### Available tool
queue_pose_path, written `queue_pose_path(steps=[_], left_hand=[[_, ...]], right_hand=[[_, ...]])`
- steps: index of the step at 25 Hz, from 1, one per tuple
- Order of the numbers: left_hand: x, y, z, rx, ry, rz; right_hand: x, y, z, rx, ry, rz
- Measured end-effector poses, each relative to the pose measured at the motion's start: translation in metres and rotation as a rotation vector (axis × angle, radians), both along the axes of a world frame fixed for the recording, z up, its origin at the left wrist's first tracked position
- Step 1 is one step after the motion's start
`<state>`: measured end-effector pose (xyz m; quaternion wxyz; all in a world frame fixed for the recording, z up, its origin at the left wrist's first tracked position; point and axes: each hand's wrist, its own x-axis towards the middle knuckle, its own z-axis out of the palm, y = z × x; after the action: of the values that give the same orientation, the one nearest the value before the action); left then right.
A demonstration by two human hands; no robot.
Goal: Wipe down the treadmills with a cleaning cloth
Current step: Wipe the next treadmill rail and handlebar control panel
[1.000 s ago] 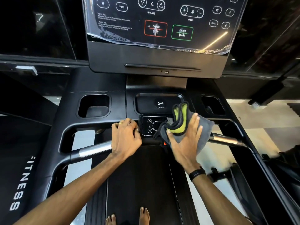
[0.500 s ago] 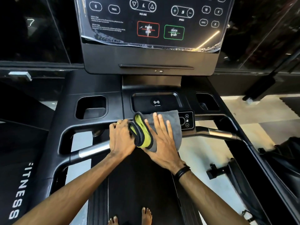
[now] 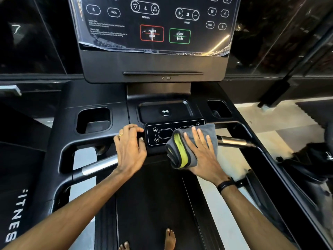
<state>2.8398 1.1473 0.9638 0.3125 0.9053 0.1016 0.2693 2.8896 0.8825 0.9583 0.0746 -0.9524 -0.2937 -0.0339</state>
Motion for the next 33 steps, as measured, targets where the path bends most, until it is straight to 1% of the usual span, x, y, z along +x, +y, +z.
queue_pose_path(steps=[3, 6, 8, 10, 12, 14, 15, 16, 18, 21, 23, 26, 27, 28, 29, 32, 33], left_hand=[[-0.004, -0.016, 0.012, 0.05, -0.063, -0.057], [0.001, -0.032, 0.021, 0.095, -0.121, -0.069], [0.011, -0.046, 0.025, 0.14, -0.129, -0.066], [0.026, -0.072, 0.029, 0.171, -0.101, -0.053], [0.042, -0.103, 0.032, 0.194, -0.058, -0.034], [0.061, -0.134, 0.033, 0.267, -0.029, -0.03], [0.068, -0.14, 0.034, 0.309, 0.001, -0.025], [0.077, -0.152, 0.035, 0.332, 0.029, -0.001], [0.089, -0.172, 0.04, 0.328, 0.097, 0.052], [0.096, -0.186, 0.045, 0.328, 0.157, 0.117], [0.094, -0.187, 0.051, 0.294, 0.186, 0.103], [0.09, -0.186, 0.054, 0.303, 0.204, 0.09], [0.088, -0.188, 0.054, 0.311, 0.208, 0.088], [0.087, -0.19, 0.054, 0.313, 0.206, 0.086], [0.086, -0.191, 0.053, 0.31, 0.202, 0.084], [0.085, -0.19, 0.046, 0.276, 0.198, 0.086], [0.084, -0.19, 0.043, 0.266, 0.205, 0.085]], right_hand=[[0.011, -0.018, 0.002, -0.008, -0.02, -0.008], [0.022, -0.026, -0.003, 0.027, -0.06, 0.019], [0.029, -0.034, -0.009, 0.041, -0.107, 0.039], [0.043, -0.051, -0.017, 0.074, -0.158, 0.068], [0.059, -0.072, -0.02, 0.114, -0.141, 0.075], [0.073, -0.091, -0.02, 0.134, -0.109, 0.035], [0.076, -0.089, -0.019, 0.14, -0.123, 0.016], [0.08, -0.092, -0.017, 0.127, -0.135, 0.003], [0.084, -0.093, -0.012, 0.034, -0.122, -0.012], [0.096, -0.093, 0.0, -0.113, 0.063, 0.08], [0.117, -0.091, 0.012, -0.108, 0.235, 0.142], [0.147, -0.091, 0.033, -0.032, 0.591, 0.153], [0.15, -0.092, 0.035, -0.029, 0.634, 0.149], [0.15, -0.092, 0.034, -0.032, 0.611, 0.144], [0.145, -0.091, 0.029, -0.035, 0.513, 0.131], [0.107, -0.095, -0.008, 0.031, -0.095, 0.109], [0.097, -0.096, -0.015, 0.043, -0.215, 0.11]])
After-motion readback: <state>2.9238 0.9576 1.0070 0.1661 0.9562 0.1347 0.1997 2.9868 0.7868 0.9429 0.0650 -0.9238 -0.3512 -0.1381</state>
